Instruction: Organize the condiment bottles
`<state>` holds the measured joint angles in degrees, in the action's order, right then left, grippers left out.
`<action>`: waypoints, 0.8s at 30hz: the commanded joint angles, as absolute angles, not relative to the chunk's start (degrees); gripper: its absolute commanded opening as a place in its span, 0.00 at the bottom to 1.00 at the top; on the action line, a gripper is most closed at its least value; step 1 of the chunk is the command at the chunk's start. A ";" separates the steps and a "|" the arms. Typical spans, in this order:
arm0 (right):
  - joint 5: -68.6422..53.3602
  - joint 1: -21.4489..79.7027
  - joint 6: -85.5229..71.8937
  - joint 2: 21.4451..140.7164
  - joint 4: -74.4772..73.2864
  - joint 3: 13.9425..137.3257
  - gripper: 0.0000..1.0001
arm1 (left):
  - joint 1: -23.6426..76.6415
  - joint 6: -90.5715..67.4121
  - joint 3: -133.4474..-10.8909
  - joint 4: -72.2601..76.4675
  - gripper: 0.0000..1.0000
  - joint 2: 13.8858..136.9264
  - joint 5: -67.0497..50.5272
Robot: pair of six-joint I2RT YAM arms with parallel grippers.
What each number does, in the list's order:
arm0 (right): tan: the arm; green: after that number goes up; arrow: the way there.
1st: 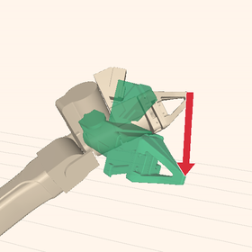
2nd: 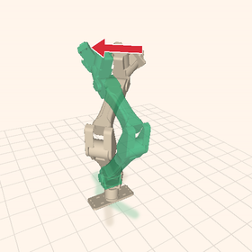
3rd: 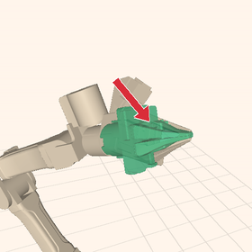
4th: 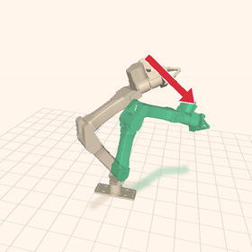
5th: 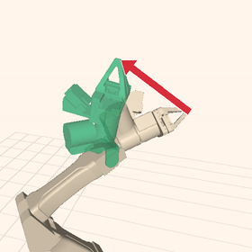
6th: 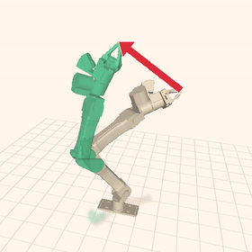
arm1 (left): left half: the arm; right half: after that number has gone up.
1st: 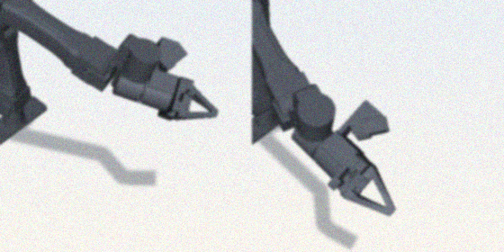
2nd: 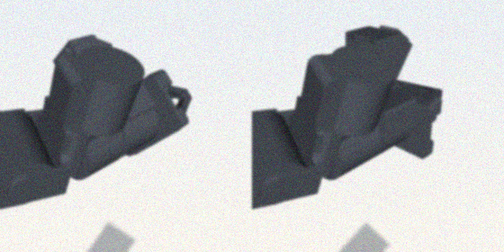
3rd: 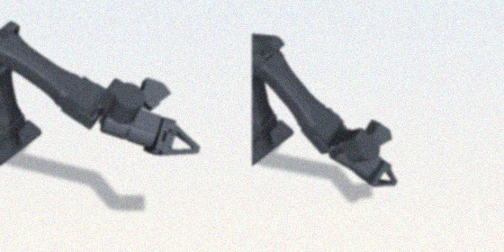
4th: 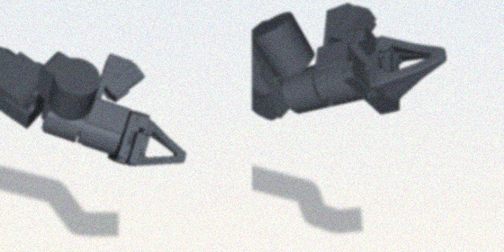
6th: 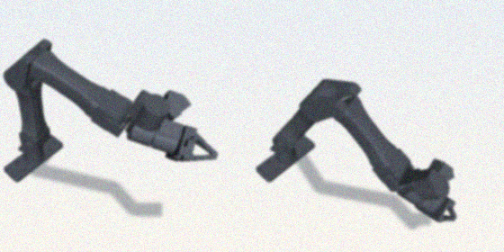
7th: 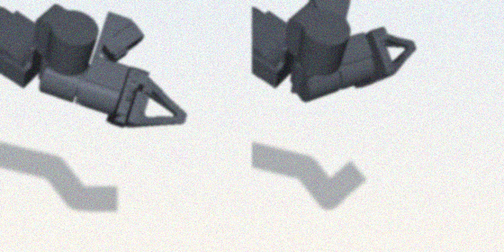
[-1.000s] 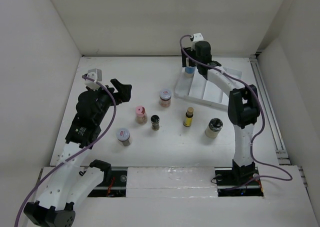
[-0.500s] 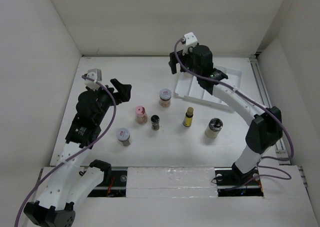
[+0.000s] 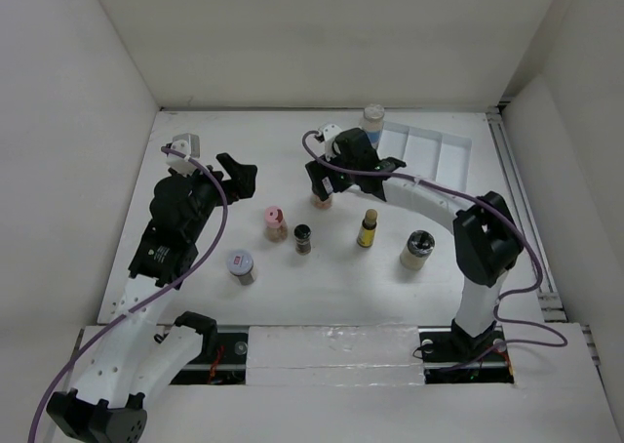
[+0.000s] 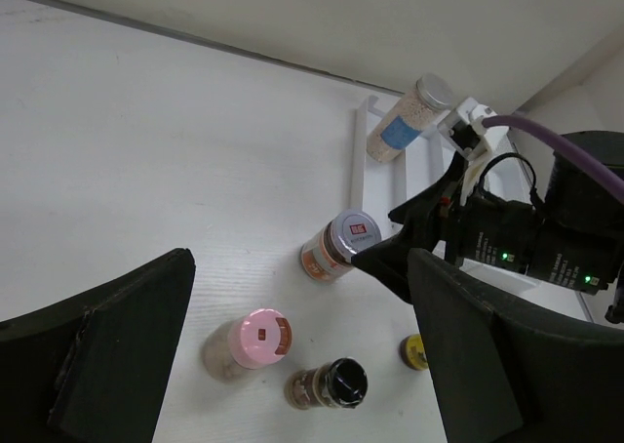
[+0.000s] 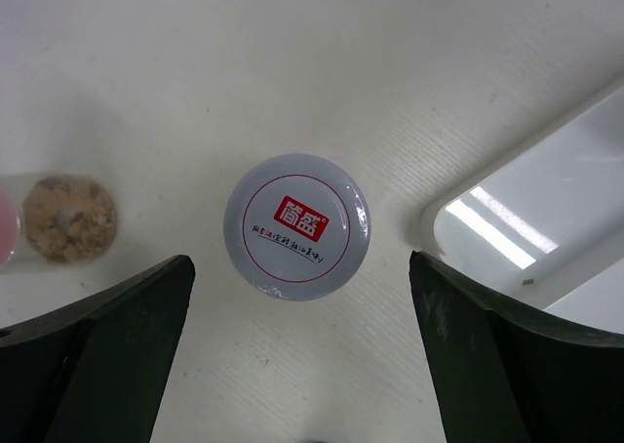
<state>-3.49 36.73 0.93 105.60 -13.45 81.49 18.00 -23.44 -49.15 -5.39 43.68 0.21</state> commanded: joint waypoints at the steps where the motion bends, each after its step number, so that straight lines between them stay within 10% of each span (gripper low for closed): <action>1: -4.39 37.26 0.09 106.69 -13.80 83.75 0.97 | 18.11 -23.47 -48.96 -3.16 0.87 43.42 -0.18; 24: -1.15 37.18 -2.02 107.58 -7.73 86.84 0.55 | 18.11 -23.47 -48.96 -3.16 0.87 42.28 -1.32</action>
<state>-2.59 37.21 -1.39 111.15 -12.47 83.96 18.00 -23.44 -49.15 -5.39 43.18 -0.49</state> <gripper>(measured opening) 0.686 0.866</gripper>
